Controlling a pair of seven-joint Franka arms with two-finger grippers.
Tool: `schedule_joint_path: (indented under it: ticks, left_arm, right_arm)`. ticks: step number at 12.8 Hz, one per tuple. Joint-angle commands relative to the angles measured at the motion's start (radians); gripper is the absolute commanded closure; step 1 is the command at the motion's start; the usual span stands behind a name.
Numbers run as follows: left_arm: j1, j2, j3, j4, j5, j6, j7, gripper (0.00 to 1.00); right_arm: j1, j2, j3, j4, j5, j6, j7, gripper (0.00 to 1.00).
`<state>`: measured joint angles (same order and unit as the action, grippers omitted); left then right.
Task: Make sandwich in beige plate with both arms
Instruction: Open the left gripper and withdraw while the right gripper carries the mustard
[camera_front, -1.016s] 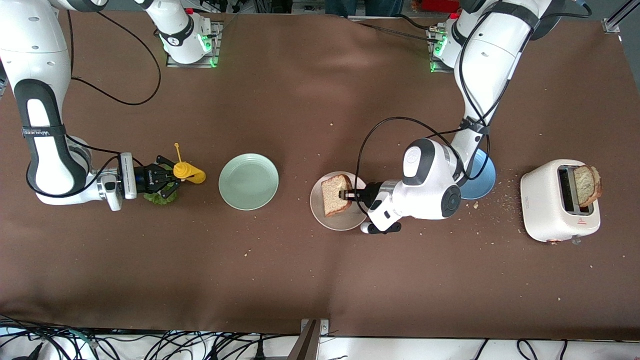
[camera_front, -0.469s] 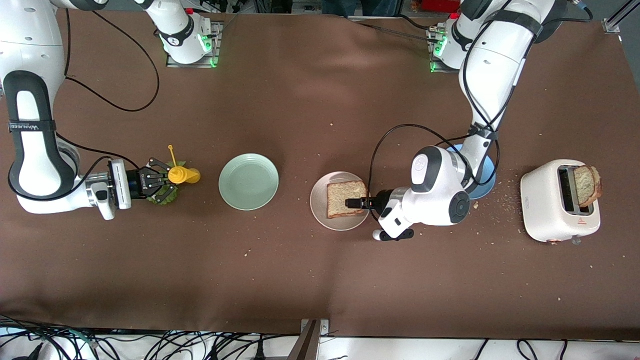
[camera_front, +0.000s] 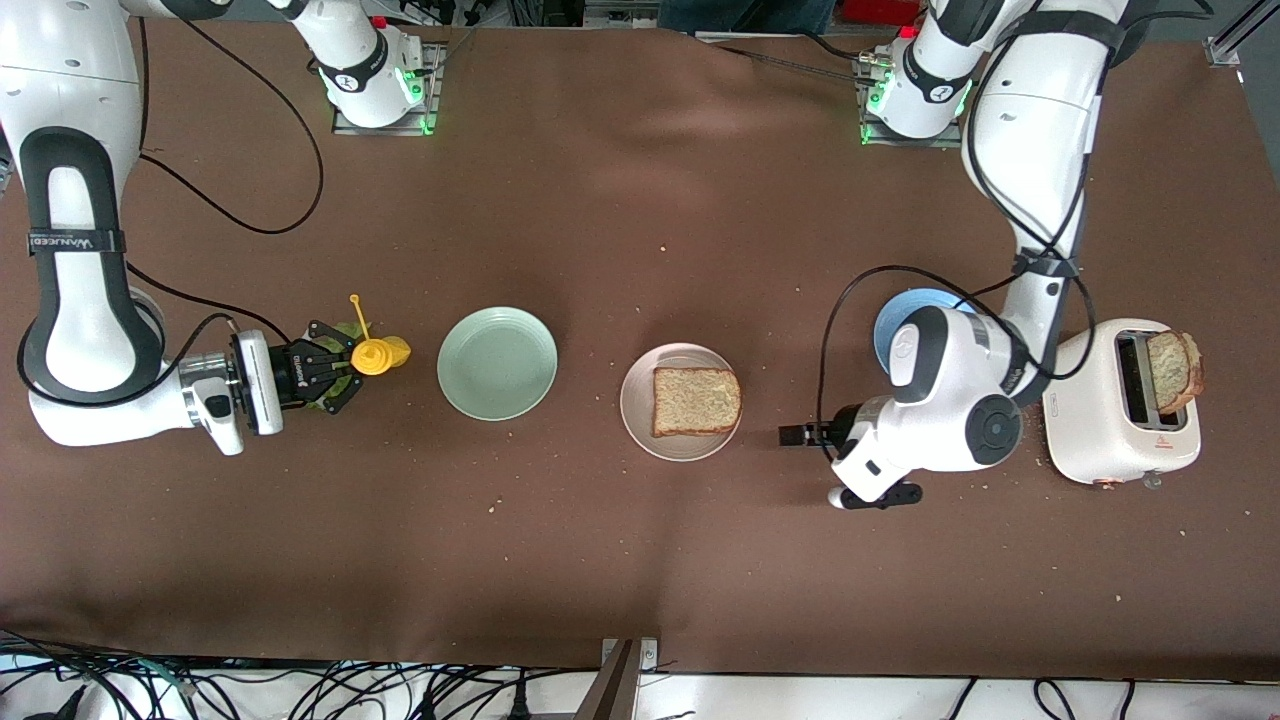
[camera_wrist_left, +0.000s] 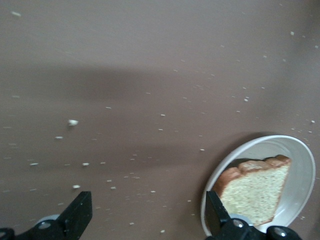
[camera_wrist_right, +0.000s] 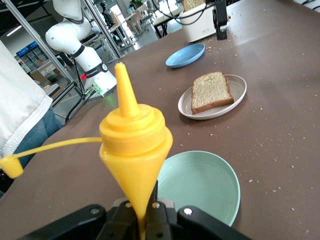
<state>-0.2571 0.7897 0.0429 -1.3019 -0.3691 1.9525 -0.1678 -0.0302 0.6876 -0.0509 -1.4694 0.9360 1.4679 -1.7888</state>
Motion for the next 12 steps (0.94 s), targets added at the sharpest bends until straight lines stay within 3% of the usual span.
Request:
schedule_joint_path:
  ticks: [1,4,9,12]
  left_arm:
    - [0.096,-0.082,0.006,-0.008,0.055,-0.099,0.019,0.0]
    - [0.174,-0.16,0.017,-0.004,0.129,-0.214,0.154,0.0]
    - [0.194,-0.306,0.017,-0.002,0.323,-0.348,0.156,0.0]
    - [0.194,-0.362,0.025,-0.003,0.343,-0.371,0.154,0.0]
  right_arm:
    - [0.071,-0.008,0.0,0.096,-0.081,0.032,0.187,1.0]
    - [0.179,-0.008,-0.001,0.175,-0.231,0.086,0.383,1.0]
    - [0.383,-0.022,-0.007,0.26,-0.538,0.18,0.684,1.0]
    - [0.536,-0.022,-0.006,0.342,-0.814,0.173,0.891,1.0]
